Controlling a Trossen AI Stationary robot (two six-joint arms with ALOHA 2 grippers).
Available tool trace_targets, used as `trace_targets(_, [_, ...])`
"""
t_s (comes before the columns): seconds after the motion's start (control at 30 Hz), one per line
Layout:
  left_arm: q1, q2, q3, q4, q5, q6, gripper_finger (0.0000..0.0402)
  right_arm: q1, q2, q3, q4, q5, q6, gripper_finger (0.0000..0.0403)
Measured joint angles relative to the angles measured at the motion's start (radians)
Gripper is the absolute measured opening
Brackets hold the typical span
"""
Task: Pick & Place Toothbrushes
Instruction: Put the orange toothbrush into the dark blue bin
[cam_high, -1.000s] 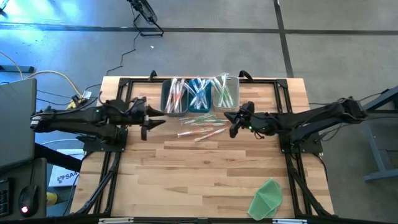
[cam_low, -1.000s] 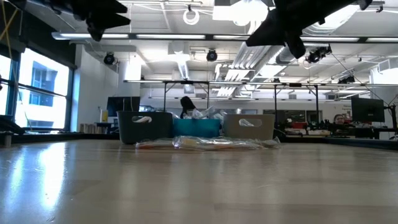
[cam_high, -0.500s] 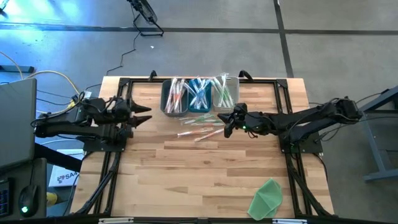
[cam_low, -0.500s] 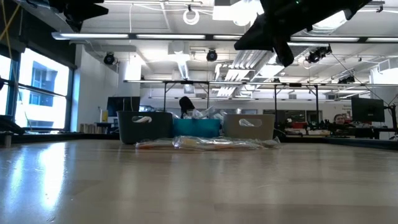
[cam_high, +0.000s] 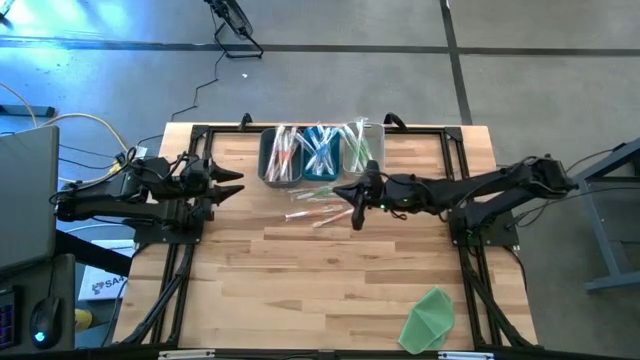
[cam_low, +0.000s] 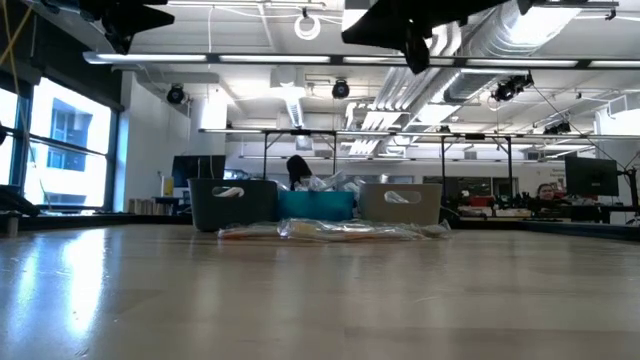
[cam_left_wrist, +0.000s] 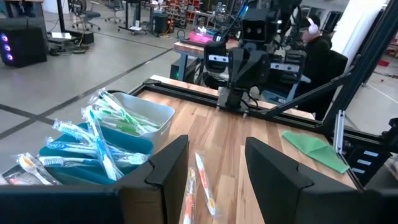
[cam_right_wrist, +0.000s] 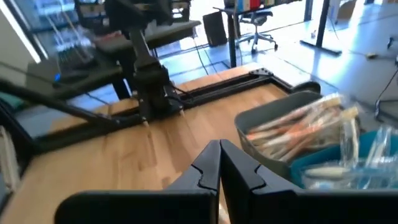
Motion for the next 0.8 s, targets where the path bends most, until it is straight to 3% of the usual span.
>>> trace_targets(0.27, [0.000,0.000,0.000,-0.007,0.000,0.000,0.0157,-0.026,0.110,0.153,-0.240,-0.001,-0.095,0.0002])
trace_targets(0.47, [0.000,0.000,0.000,-0.007,0.001,-0.087,0.0157,-0.053,0.129,0.155,-0.399,-0.016,-0.096,0.0002])
trace_targets(0.8, [0.000,0.000,0.000,-0.007,0.001,-0.132,0.0157,-0.104,0.148,0.155,-0.615,-0.156,-0.096,0.0002])
